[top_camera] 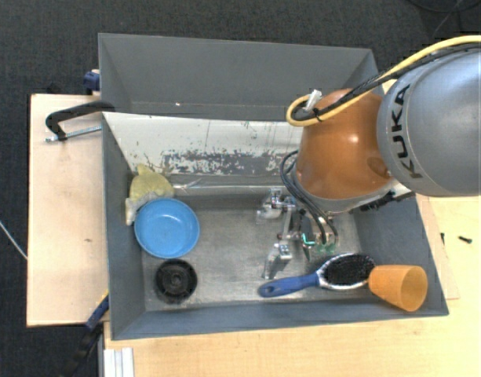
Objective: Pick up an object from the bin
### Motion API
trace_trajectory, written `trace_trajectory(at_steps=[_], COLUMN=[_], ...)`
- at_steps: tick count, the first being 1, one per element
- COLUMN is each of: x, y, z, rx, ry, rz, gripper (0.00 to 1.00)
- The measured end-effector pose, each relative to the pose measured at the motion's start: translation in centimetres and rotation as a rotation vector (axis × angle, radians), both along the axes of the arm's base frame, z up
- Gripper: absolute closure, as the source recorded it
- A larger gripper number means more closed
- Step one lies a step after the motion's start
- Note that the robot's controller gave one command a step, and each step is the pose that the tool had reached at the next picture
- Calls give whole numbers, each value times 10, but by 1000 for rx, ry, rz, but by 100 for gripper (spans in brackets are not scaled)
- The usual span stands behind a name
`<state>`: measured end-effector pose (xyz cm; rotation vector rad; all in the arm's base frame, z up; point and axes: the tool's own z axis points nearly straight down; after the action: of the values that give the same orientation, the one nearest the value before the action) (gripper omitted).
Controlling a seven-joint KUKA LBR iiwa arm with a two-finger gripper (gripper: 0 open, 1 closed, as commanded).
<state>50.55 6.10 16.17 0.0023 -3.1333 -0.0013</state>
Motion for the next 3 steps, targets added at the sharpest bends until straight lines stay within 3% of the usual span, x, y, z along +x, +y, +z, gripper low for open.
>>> trace_trajectory(at_steps=[1, 2, 3], x=[-12, -9, -10], y=[-129, -126, -125], z=[-63, -78, -79], rx=[-3, 0, 2], ry=[-3, -10, -9], rz=[98, 363, 364], gripper=[0, 0, 100])
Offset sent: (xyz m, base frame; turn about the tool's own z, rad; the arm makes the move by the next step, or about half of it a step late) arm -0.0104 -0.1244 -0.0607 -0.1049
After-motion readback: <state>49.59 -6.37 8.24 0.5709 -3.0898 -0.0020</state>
